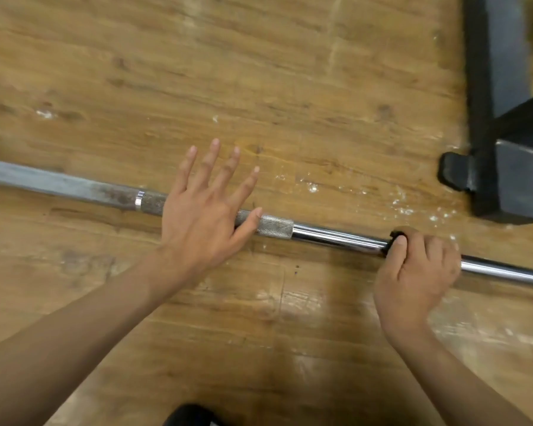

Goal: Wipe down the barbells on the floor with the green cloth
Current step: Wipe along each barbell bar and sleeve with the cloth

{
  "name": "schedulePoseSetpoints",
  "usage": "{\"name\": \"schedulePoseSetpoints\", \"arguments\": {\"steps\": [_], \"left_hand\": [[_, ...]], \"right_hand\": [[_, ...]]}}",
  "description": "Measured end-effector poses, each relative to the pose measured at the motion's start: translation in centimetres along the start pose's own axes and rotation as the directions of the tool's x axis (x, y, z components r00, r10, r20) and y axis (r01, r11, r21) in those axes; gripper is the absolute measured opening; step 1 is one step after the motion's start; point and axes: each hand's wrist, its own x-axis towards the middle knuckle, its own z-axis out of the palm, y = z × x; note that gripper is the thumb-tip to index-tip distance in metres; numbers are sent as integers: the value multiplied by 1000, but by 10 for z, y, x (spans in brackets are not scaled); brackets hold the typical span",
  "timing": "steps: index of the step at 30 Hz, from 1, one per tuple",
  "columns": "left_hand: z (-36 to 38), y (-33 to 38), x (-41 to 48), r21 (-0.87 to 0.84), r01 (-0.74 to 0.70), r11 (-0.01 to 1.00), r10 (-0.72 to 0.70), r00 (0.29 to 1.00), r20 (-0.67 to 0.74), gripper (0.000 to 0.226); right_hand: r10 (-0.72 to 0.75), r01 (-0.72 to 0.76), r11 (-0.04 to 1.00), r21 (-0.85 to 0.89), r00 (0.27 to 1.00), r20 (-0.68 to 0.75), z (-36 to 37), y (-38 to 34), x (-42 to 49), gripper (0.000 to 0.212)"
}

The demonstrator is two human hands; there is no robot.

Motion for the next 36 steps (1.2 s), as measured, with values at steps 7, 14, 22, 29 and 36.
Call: {"name": "schedulePoseSetpoints", "arguments": {"steps": [7,14,22,29,36], "left_hand": [[-7,3,1,-10,12,1000,-12,1000,7,63],[-1,25,17,17,31,999,-31,999,-44,62],[3,20,47,55,42,998,-37,996,-87,60],[8,14,63,-7,-30,1000,29,993,-113,55],[14,10,89,29,3,1000,1,990,-140,53]], "right_hand": [[-422,395,893,216,901,95,11,-126,-26,33],[-222,223,972,80,975,-12,5,36,14,43],[-153,152,975,163,988,-7,24,-68,7,31],[-413,409,909,73,910,36,23,1,56,39],[-222,223,968,119,975,-19,42,-88,53,34]]}}
